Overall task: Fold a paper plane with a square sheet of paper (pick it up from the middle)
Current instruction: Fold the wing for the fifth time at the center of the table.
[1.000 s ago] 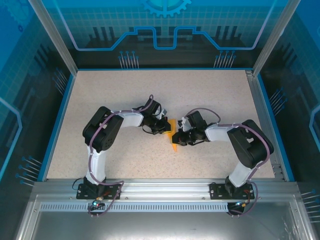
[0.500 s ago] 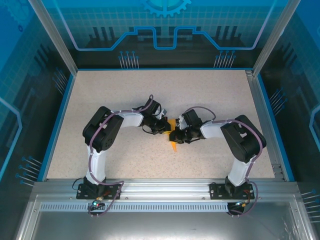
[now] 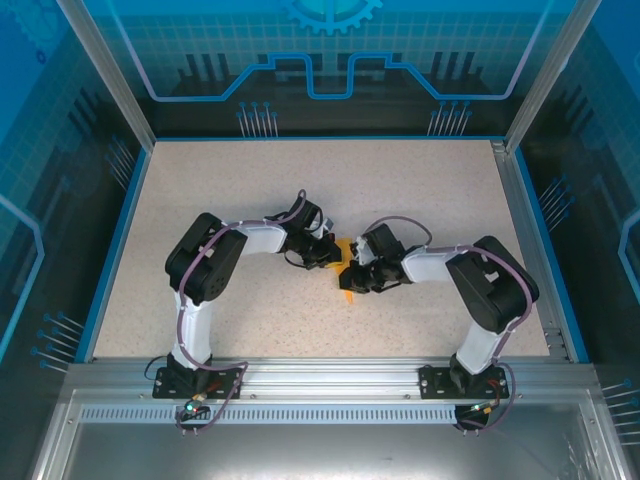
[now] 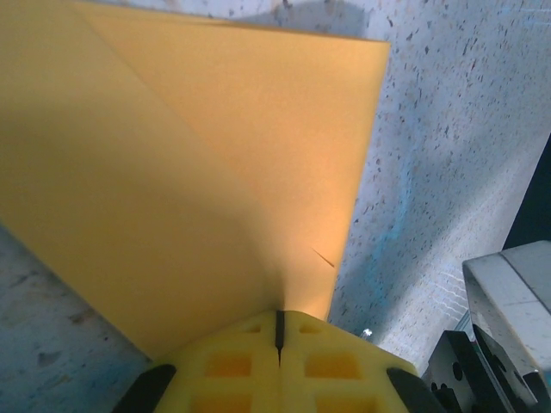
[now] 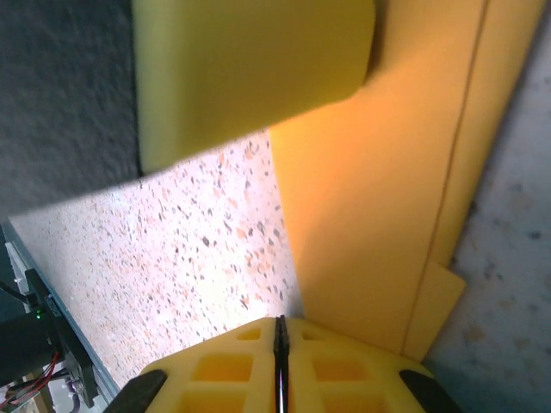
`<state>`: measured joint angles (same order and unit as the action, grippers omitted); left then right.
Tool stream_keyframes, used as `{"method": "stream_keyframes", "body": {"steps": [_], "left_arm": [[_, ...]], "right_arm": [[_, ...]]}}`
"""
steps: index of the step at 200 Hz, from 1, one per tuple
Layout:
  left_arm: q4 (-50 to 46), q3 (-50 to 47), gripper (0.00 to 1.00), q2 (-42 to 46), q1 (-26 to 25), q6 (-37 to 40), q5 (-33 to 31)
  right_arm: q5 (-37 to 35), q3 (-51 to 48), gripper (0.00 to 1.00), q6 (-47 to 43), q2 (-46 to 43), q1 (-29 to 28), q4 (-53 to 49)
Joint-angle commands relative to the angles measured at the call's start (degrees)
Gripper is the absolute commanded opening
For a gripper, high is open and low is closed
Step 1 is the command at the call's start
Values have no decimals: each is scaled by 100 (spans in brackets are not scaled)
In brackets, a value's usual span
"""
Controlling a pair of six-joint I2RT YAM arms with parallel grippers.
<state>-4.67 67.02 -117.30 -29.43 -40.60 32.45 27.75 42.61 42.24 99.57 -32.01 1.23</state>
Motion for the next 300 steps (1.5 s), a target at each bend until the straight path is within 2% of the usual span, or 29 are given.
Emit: {"method": "stream_keyframes", "body": {"steps": [1,68,139,189,218,271,300], "left_arm": [[-133,-76,0,-259,-23,-110,-319],[-179,-79,0,-272,-25,-98,-338],[-173,-89,0,-293,-19,-99,-350],[-122,-119,0,-261,-22,-89,-295],[-63,-146,0,-235,-24,-98,-243],[-53,-128,0,-220,-19,-106,-206],[-61,-77,1,-224,-25,-106,-200]], "right_arm": [[238,-363,11,101,-131,-99,-177],[442,-944,12,302,-316,-94,272],[289,-1272,14,-182,-888,-162,-523],[82,-896,14,-264,-1378,-157,-1035],[-56,-588,14,-37,-1748,-59,-782],[19,4,14,670,-593,-44,302],[-30,-17,13,659,-178,-47,202]]}}
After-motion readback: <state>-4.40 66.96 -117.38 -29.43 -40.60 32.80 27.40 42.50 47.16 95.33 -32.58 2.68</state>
